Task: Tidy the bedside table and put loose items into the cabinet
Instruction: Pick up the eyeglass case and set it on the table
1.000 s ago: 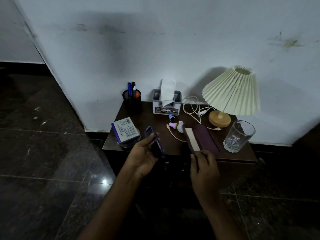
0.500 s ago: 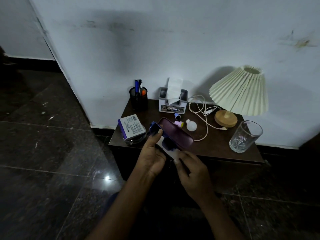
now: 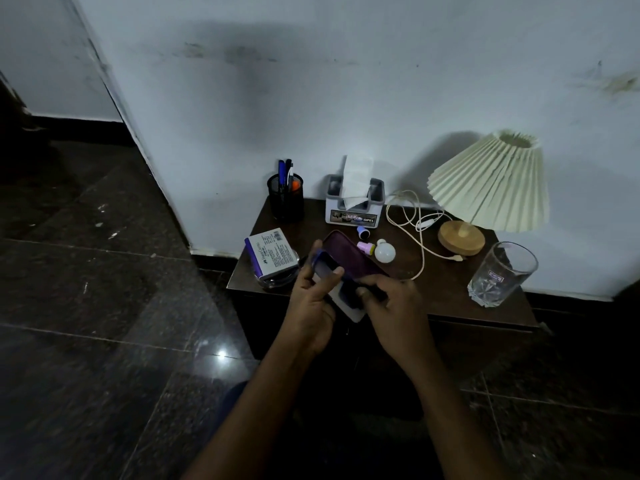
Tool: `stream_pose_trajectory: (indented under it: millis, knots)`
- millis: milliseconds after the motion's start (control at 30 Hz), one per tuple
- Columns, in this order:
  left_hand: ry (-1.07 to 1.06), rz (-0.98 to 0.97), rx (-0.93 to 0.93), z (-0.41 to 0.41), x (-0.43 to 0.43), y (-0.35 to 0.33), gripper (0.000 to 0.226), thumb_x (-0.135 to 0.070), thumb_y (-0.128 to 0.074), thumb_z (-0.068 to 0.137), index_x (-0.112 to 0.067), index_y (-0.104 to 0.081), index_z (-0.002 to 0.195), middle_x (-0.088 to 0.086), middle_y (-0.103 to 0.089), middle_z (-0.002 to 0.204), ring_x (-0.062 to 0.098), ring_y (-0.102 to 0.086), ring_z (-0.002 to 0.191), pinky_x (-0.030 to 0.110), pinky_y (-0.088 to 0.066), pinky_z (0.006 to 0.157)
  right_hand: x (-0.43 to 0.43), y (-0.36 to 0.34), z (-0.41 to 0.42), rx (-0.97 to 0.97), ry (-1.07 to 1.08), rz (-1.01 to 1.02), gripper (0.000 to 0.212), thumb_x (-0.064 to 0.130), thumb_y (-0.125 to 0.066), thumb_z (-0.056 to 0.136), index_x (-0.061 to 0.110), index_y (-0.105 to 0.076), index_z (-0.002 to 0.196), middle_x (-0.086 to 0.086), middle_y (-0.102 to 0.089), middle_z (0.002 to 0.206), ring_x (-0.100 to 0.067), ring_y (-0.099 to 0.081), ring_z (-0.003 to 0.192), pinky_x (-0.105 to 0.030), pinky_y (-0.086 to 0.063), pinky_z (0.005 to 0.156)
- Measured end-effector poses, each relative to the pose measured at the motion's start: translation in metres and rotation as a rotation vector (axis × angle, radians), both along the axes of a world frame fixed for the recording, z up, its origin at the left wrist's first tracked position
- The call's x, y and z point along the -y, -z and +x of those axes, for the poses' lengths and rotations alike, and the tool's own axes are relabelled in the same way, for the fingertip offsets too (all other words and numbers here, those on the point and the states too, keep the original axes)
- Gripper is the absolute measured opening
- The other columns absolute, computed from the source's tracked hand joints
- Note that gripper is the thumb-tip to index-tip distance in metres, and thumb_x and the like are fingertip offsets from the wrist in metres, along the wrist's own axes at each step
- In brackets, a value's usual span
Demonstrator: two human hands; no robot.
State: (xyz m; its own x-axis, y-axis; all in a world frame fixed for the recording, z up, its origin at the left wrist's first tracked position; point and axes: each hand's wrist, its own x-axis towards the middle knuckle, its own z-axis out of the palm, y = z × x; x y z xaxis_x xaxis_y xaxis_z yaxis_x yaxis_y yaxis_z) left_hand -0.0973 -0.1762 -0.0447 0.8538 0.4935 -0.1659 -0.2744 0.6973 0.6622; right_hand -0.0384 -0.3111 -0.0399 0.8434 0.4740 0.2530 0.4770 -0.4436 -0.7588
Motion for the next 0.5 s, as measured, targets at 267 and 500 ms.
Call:
stream_pose_trajectory:
  millis: [267, 500]
  knots:
    - [-0.062, 0.039, 0.013, 0.009, -0.001, 0.012, 0.127, 0.017, -0.071, 0.078, -0.066, -0.013, 0.153, -0.01, -0.053, 0.141, 0.011, -0.07, 0.118, 0.034, -0.061, 0.086, -0.007, -0.009, -0.006, 0.323, 0.118, -0.284, 0.02, 0.023, -0.067, 0.095, 0.02, -0.08, 0.11, -0.004, -0.078, 0.101, -0.033, -0.059, 0.095, -0.044, -0.05, 0.083]
    - [-0.08, -0.048, 0.005, 0.008, 0.003, 0.01, 0.062, 0.015, -0.057, 0.094, -0.015, -0.047, 0.147, 0.014, -0.069, 0.131, 0.023, -0.075, 0.106, 0.036, -0.063, 0.08, -0.008, -0.008, -0.01, 0.333, 0.104, -0.229, 0.015, 0.024, -0.068, 0.096, 0.023, -0.08, 0.105, 0.002, -0.076, 0.098, -0.029, -0.058, 0.091, -0.044, -0.048, 0.078]
